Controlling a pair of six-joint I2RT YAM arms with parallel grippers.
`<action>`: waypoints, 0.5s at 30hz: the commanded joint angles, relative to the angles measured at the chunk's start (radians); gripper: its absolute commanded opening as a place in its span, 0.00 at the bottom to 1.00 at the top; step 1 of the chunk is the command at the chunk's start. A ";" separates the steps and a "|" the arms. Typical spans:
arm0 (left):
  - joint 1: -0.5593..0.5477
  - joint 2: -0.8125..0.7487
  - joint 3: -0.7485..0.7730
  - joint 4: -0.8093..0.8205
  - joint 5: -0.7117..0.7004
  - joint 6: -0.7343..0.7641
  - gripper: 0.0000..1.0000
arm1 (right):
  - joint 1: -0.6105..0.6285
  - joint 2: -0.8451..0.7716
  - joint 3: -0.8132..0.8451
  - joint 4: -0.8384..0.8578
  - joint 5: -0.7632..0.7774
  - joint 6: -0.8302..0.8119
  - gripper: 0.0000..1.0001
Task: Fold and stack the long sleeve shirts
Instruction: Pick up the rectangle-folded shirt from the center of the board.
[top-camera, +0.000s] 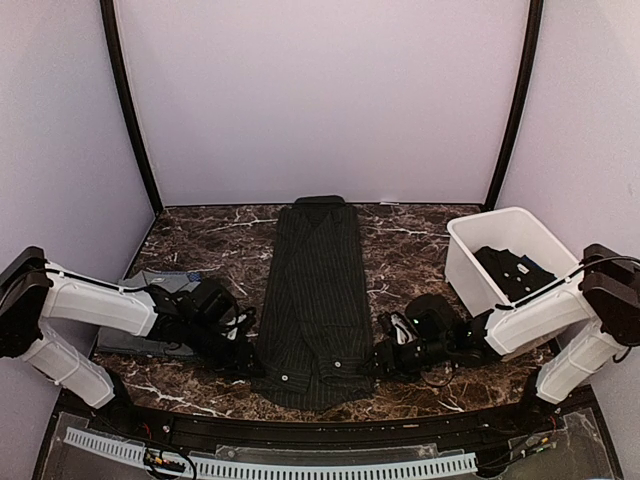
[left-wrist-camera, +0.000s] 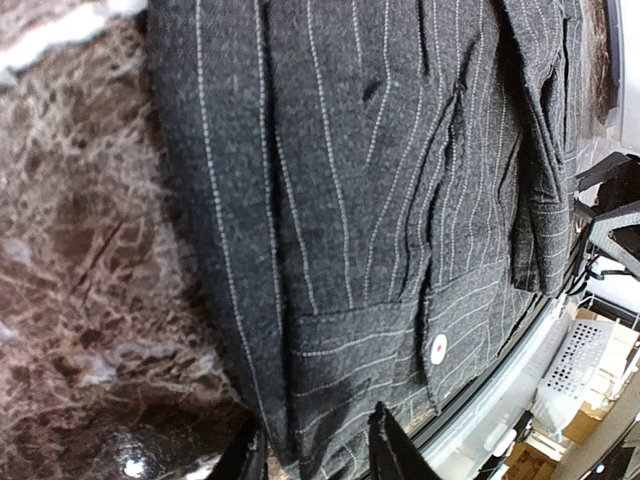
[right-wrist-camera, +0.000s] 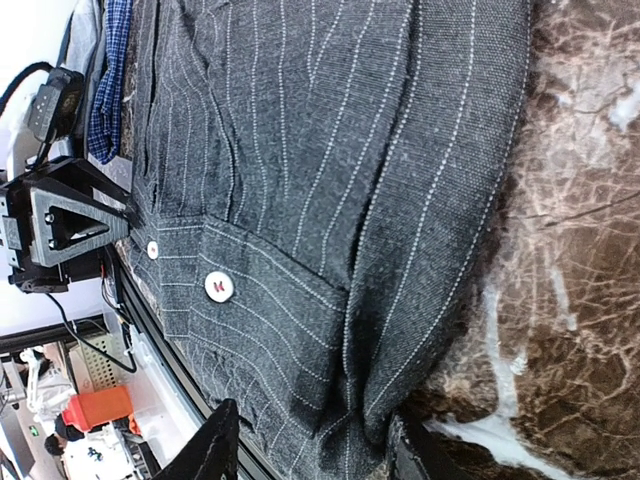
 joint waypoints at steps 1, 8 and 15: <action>-0.010 0.008 -0.042 0.059 0.051 -0.051 0.32 | 0.015 0.031 -0.020 0.025 -0.010 0.027 0.45; -0.049 0.016 -0.047 0.124 0.083 -0.103 0.16 | 0.015 0.010 -0.038 0.042 -0.010 0.047 0.38; -0.070 -0.004 -0.047 0.142 0.094 -0.121 0.03 | 0.014 0.010 -0.056 0.095 -0.010 0.079 0.29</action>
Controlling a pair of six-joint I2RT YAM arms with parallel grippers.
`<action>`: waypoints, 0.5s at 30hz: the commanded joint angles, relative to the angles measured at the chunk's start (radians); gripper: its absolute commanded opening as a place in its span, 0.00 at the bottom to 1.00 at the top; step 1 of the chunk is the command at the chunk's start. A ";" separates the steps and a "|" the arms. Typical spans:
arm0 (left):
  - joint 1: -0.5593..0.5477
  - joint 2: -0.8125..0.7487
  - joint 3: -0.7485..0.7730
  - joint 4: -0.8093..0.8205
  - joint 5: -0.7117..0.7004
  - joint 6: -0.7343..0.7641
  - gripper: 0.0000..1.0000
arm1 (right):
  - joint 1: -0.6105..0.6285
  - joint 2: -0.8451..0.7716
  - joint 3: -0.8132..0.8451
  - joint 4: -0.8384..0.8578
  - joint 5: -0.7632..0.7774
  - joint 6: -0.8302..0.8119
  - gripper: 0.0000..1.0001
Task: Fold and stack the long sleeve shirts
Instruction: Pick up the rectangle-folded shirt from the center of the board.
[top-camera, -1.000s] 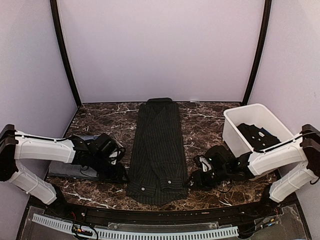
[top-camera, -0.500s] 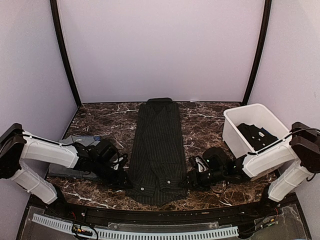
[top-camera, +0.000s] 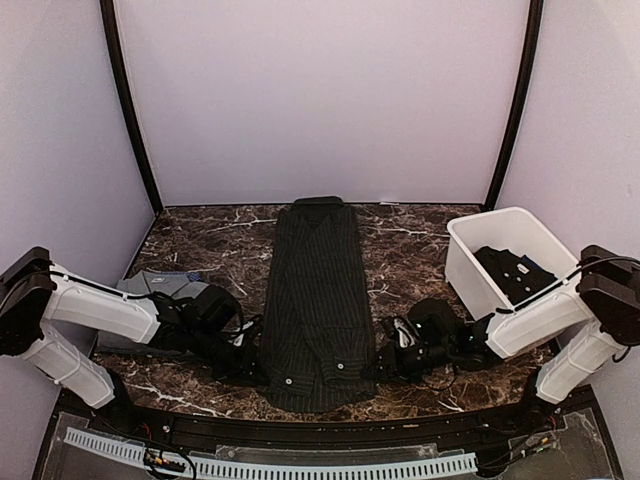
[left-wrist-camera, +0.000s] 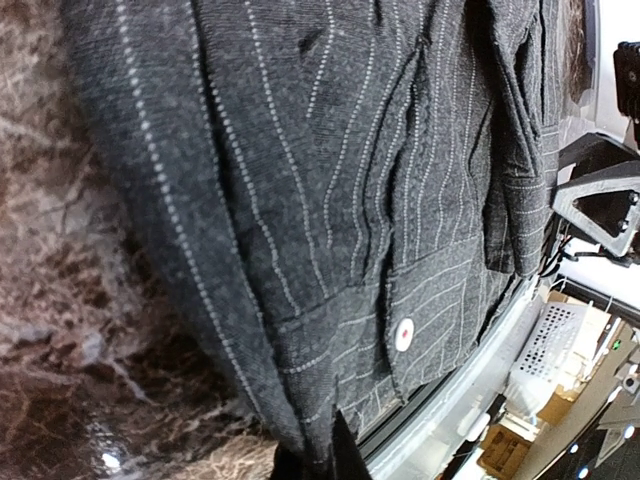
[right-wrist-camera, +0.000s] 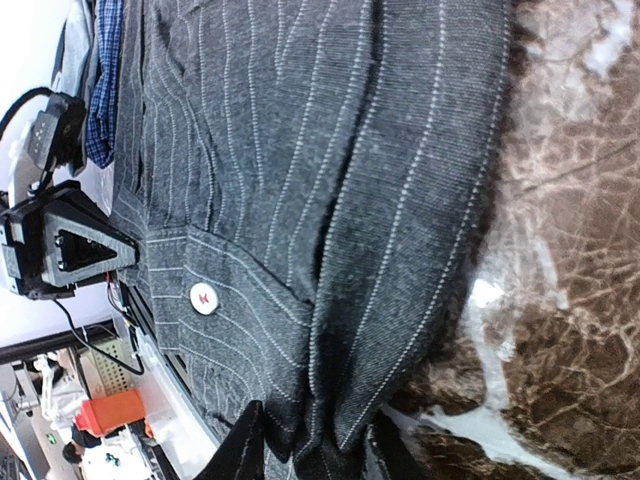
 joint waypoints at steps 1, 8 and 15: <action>-0.014 -0.019 -0.011 0.021 0.026 -0.018 0.01 | 0.011 -0.008 -0.028 0.038 -0.003 0.031 0.26; -0.042 -0.068 -0.002 0.013 0.034 -0.035 0.00 | 0.017 -0.103 -0.028 -0.021 0.014 0.034 0.03; -0.037 -0.140 0.091 -0.067 -0.007 -0.030 0.00 | 0.010 -0.190 0.066 -0.139 0.063 0.001 0.00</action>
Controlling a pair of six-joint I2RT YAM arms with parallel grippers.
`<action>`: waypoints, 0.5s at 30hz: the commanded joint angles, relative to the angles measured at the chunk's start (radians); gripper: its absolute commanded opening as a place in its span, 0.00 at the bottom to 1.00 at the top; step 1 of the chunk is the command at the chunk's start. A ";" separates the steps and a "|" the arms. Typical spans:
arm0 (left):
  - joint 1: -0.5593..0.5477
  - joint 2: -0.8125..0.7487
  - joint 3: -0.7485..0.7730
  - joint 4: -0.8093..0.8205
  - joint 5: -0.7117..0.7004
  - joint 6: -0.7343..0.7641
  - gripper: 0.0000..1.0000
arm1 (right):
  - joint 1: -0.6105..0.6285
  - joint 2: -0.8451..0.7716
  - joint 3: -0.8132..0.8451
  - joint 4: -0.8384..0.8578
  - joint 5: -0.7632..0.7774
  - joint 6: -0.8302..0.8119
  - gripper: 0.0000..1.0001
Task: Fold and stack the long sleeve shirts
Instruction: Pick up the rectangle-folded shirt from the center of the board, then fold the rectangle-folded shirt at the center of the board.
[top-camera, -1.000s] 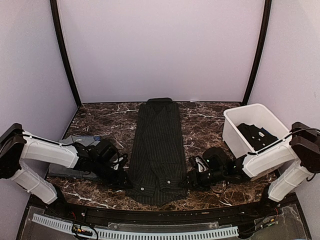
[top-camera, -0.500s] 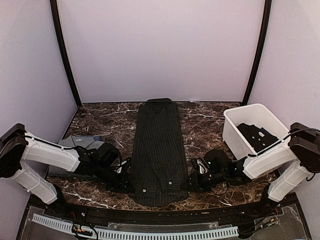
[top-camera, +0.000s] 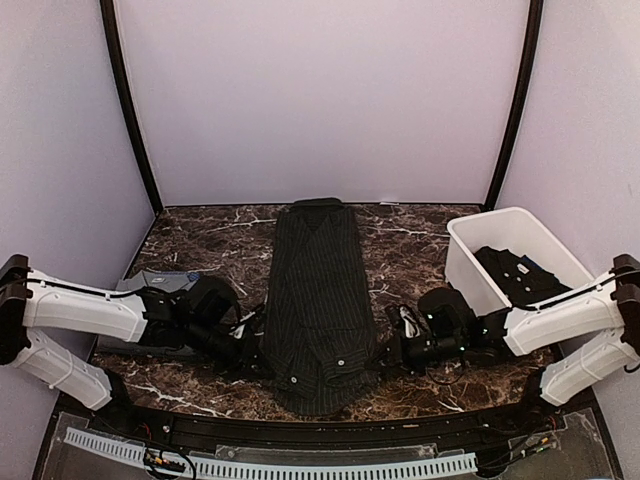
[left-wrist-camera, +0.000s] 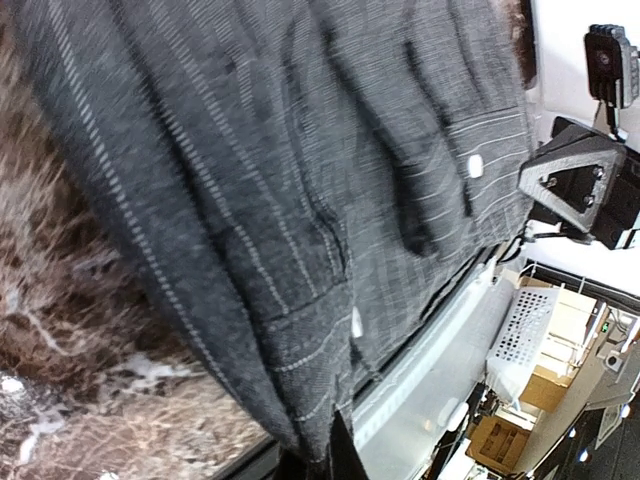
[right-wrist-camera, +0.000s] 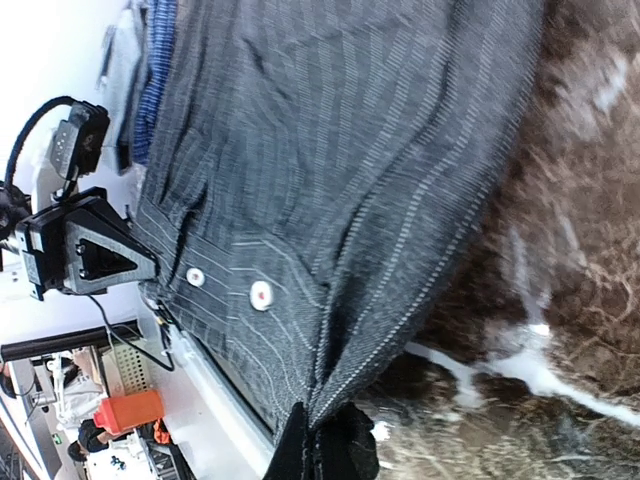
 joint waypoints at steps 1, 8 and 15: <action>0.005 -0.043 0.101 -0.069 -0.020 0.011 0.00 | -0.006 -0.025 0.091 -0.055 0.037 -0.031 0.00; 0.142 -0.018 0.191 -0.043 -0.003 -0.006 0.00 | -0.103 0.069 0.221 -0.031 0.015 -0.080 0.00; 0.271 0.183 0.352 0.034 -0.019 -0.001 0.00 | -0.230 0.275 0.412 0.022 0.055 -0.145 0.00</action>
